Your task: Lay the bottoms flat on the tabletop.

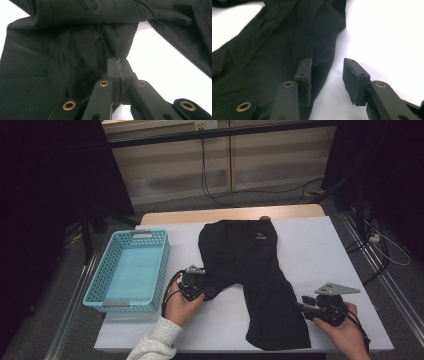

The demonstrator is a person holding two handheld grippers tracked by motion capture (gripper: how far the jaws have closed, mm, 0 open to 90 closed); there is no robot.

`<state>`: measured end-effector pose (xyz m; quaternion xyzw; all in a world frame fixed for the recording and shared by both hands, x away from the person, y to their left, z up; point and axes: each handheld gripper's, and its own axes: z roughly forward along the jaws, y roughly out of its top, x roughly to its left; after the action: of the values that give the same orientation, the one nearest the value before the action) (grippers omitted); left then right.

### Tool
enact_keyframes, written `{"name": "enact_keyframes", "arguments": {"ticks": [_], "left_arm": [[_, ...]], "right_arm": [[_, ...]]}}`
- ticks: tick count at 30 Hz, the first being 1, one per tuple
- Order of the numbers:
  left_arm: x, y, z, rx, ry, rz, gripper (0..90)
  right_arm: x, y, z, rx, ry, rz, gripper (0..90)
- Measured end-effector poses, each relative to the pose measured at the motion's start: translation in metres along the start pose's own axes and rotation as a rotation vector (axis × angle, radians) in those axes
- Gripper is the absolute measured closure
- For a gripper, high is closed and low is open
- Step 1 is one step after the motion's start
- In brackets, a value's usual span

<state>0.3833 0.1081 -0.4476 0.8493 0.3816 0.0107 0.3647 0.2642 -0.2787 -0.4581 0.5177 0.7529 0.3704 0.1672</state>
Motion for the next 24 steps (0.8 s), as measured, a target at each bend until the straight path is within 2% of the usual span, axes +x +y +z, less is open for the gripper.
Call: {"name": "enact_keyframes", "arguments": {"ticks": [6, 7, 10, 11, 14, 16, 17, 19, 22, 24], "left_arm": [[-0.001, 0.000, -0.011, -0.005, 0.010, -0.005, 89.7], [0.000, -0.001, -0.013, -0.010, 0.019, -0.013, 89.7], [0.002, 0.000, -0.016, -0.017, 0.030, -0.016, 89.8], [0.004, 0.000, -0.017, -0.014, 0.025, -0.019, 89.8], [0.005, 0.000, -0.018, -0.025, 0.041, -0.026, 89.8], [0.007, 0.000, -0.020, -0.031, 0.049, -0.033, 90.0], [0.008, 0.000, -0.021, -0.032, 0.057, -0.039, 90.0], [0.010, 0.000, -0.022, -0.028, 0.055, -0.047, 90.0], [0.011, -0.002, -0.021, -0.028, 0.057, -0.056, 90.0], [0.011, -0.002, -0.021, -0.029, 0.055, -0.054, 89.9]], "right_arm": [[0.007, -0.004, 0.000, 0.029, 0.016, -0.005, 63.3], [0.008, -0.005, 0.000, 0.031, 0.016, -0.008, 67.0], [0.012, -0.005, 0.000, 0.043, 0.035, -0.032, 86.8], [0.011, -0.005, 0.000, 0.046, 0.046, -0.038, 89.9], [0.007, -0.003, -0.004, 0.033, 0.052, -0.035, 90.0], [-0.002, -0.004, -0.012, 0.020, 0.032, -0.023, 90.0], [-0.007, -0.005, -0.016, 0.014, 0.003, -0.014, 90.0], [-0.014, -0.007, -0.021, 0.004, -0.007, -0.001, 90.0], [-0.017, -0.008, -0.022, 0.001, -0.038, -0.009, 90.0], [-0.018, -0.009, -0.020, 0.002, -0.052, -0.012, 85.0]]}}
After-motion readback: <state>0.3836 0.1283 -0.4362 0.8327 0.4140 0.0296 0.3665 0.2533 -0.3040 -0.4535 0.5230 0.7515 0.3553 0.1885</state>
